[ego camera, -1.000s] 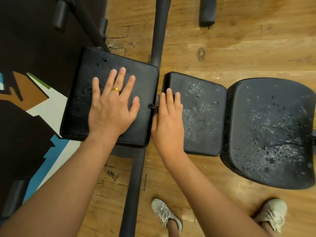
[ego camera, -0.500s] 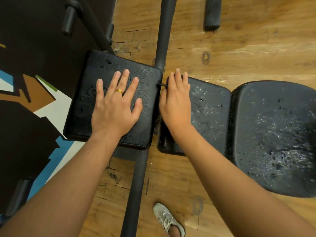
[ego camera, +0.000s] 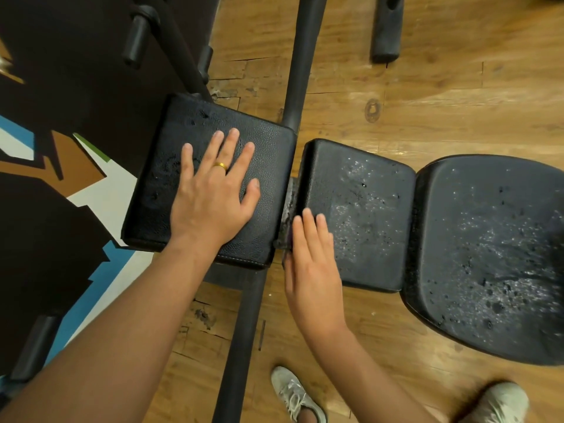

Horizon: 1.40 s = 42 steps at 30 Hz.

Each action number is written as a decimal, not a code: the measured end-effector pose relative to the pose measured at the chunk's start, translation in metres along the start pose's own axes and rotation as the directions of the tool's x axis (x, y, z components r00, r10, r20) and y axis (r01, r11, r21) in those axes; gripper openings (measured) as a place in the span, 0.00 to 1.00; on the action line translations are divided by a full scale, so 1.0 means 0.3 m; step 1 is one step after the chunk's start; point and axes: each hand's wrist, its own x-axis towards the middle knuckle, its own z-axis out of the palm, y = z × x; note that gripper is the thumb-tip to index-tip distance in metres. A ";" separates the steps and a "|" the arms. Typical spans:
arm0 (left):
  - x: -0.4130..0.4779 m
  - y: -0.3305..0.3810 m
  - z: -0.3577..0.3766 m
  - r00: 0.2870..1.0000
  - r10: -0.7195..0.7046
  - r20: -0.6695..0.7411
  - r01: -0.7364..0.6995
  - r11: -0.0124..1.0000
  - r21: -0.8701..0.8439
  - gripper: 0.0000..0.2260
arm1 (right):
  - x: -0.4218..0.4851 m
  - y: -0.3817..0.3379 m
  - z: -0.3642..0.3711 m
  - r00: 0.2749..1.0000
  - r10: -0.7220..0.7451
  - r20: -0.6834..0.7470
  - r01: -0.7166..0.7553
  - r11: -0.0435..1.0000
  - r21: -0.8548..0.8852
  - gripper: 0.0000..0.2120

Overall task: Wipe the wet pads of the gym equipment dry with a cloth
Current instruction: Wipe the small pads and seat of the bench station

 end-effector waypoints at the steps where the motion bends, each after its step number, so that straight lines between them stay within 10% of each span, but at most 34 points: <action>1: 0.000 0.000 0.000 1.000 -0.001 0.000 0.001 1.000 -0.001 0.26 | -0.021 0.005 0.001 1.000 -0.022 0.013 0.022 1.000 -0.011 0.30; 10: 0.000 0.001 -0.008 1.000 -0.001 0.015 0.001 1.000 -0.007 0.26 | -0.152 0.121 -0.046 0.977 -0.171 0.127 0.179 0.982 -0.056 0.45; 20: 0.000 0.001 -0.010 1.000 0.001 0.016 -0.001 1.000 -0.015 0.27 | -0.236 0.215 -0.085 0.983 0.178 0.031 -0.177 0.983 -0.043 0.38; 29: -0.003 0.002 -0.011 1.000 -0.003 0.009 0.003 1.000 -0.022 0.26 | -0.204 0.093 -0.053 0.982 -0.128 0.137 0.141 0.986 -0.093 0.48; 42: 0.007 0.008 -0.034 0.991 -0.021 0.133 0.013 0.998 0.062 0.28 | -0.245 0.346 -0.146 0.962 0.260 0.078 -0.259 0.966 -0.023 0.30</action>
